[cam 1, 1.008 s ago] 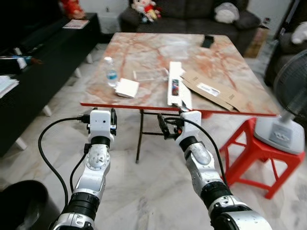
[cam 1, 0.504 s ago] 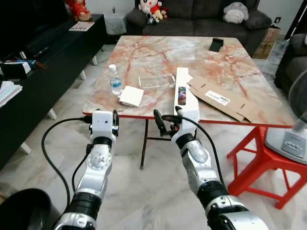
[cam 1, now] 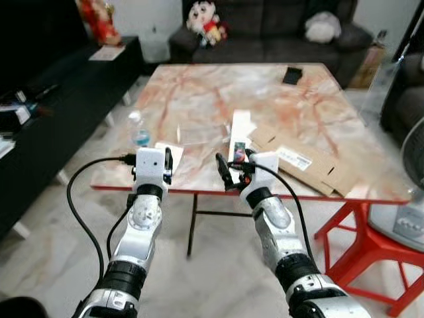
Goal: Picking trash to rubbish bin
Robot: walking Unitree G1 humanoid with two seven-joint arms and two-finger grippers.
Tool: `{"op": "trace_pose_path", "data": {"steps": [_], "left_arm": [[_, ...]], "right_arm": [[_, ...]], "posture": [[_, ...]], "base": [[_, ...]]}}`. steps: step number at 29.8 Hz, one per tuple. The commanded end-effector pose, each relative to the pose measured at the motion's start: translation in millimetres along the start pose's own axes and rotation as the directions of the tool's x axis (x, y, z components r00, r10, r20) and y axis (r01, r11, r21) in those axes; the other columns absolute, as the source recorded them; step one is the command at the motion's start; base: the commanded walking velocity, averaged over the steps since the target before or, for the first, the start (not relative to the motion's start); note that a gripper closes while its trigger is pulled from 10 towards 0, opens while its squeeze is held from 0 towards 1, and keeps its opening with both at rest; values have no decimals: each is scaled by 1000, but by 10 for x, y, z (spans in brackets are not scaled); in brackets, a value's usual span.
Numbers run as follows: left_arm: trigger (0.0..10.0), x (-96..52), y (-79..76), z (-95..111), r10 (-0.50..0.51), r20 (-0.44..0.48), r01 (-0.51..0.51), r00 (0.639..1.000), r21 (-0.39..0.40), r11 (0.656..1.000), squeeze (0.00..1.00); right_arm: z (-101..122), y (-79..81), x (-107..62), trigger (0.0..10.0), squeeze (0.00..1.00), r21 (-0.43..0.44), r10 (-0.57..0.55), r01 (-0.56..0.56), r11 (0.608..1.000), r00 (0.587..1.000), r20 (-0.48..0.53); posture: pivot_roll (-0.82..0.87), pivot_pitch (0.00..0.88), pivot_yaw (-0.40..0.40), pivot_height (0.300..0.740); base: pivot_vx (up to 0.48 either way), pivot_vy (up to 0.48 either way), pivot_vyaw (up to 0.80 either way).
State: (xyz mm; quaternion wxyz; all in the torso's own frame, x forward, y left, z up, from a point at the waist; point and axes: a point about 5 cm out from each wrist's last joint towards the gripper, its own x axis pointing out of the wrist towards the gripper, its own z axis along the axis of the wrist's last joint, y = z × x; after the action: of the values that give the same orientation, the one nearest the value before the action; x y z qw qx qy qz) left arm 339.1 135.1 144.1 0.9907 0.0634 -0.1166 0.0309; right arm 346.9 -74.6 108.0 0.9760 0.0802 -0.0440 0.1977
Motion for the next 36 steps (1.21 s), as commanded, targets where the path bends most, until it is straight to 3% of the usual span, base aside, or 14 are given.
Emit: {"op": "trace_pose_path", "data": {"steps": [1,5,18,26,36], "left_arm": [[10000,20,93,9,25,-3,-25,1000,11,1000,0],[10000,34,87,28,27,-1,-27,1000,10,1000,0],[10000,-15,119,29,39,-3,-39,999,10,999,0],[10000,-127,12,39,-15,1,15,1000,-6,1000,0],[10000,-187,-18,22,-58,-21,58,998,-3,998,0]], "right_arm": [[46,122,54,10000,0,-14,46,-46,999,999,16],[55,118,57,10000,0,-11,49,-49,999,999,17],[58,63,41,10000,0,15,28,-28,999,999,16],[57,72,48,10000,0,30,25,-25,999,1000,13],[47,72,45,10000,0,33,25,-25,999,1000,4]], "posture": [[53,0,9,740],[54,0,4,740],[59,5,1,740],[71,34,-5,740],[75,42,-8,740]], "base": [[469,0,550],[467,0,800],[449,0,0],[0,0,0],[0,0,0]]}}
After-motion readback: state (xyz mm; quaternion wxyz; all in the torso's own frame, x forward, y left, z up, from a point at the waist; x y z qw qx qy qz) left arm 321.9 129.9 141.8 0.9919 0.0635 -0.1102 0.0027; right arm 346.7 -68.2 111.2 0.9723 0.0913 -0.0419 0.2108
